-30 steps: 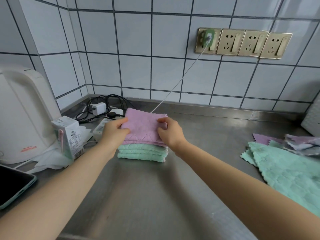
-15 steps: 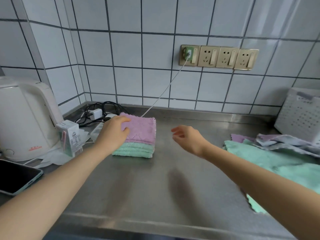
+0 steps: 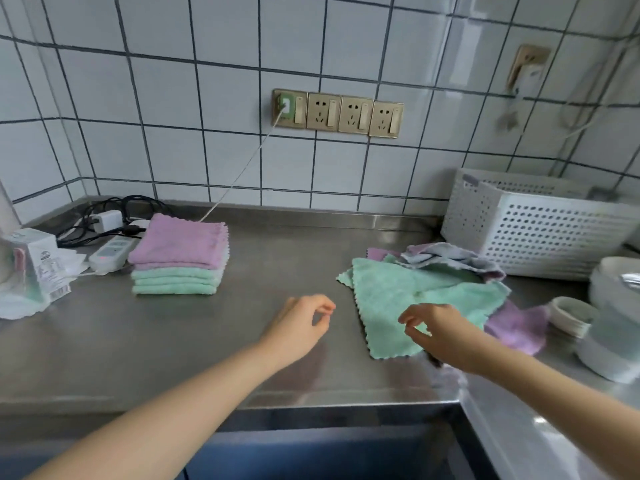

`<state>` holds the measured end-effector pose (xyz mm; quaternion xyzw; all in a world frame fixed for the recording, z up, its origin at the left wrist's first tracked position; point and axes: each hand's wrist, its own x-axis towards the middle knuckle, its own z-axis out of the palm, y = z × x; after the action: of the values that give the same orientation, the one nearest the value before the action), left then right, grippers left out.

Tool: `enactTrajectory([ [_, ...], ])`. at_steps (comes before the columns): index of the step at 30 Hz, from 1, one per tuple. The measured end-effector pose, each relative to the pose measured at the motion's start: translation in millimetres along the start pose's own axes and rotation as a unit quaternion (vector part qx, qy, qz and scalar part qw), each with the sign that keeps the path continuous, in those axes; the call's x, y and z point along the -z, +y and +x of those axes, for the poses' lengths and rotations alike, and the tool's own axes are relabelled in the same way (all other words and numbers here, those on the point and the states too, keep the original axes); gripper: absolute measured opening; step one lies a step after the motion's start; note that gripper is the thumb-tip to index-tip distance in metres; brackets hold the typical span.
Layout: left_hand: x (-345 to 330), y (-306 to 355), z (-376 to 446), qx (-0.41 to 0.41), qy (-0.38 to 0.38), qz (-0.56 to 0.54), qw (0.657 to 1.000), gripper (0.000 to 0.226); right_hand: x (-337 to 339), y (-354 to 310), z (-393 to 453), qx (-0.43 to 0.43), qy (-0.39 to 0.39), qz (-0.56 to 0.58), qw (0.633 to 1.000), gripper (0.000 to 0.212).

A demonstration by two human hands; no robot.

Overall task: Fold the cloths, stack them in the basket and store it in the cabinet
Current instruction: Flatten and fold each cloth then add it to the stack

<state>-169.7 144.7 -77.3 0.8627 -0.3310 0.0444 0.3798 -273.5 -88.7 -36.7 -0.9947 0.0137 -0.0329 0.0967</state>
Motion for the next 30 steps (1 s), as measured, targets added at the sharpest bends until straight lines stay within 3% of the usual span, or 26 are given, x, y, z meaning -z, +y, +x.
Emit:
enactTrajectory([
  [4, -37, 33, 7, -0.083, -0.1, 0.047, 0.99, 0.037, -4, 35, -15, 0.004, -0.003, -0.035, 0.999, 0.025],
  [8, -60, 46, 17, -0.17, -0.173, 0.155, 0.958, 0.051, -8, 61, -11, 0.01, -0.008, -0.06, 0.998, 0.034],
  [10, -67, 46, 20, -0.211, -0.168, 0.221, 0.937, 0.045, -9, 64, -8, 0.007, -0.014, -0.047, 0.999, 0.051],
  [13, -72, 45, 24, -0.281, -0.15, 0.265, 0.91, 0.005, -12, 58, -5, 0.004, -0.031, -0.089, 0.996, 0.079],
  [15, -71, 44, 27, -0.295, -0.136, 0.29, 0.9, 0.022, -14, 52, -4, 0.006, -0.033, -0.133, 0.991, 0.083],
  [17, -70, 50, 31, -0.263, -0.134, 0.282, 0.913, 0.025, -17, 47, -2, -0.001, -0.021, -0.157, 0.987, 0.094],
  [19, -67, 58, 40, -0.205, -0.084, 0.241, 0.945, 0.009, -21, 43, 1, -0.017, 0.009, -0.174, 0.985, 0.079],
  [21, -62, 71, 50, -0.162, -0.038, 0.194, 0.967, 0.018, -25, 40, 5, -0.039, 0.055, -0.17, 0.983, 0.051],
  [24, -49, 86, 64, -0.163, -0.016, 0.129, 0.978, 0.025, -20, 40, 16, -0.077, 0.138, -0.132, 0.978, 0.017],
  [30, -16, 91, 80, -0.16, 0.093, 0.081, 0.979, 0.019, 15, 68, 29, -0.141, 0.238, -0.103, 0.955, 0.016],
])
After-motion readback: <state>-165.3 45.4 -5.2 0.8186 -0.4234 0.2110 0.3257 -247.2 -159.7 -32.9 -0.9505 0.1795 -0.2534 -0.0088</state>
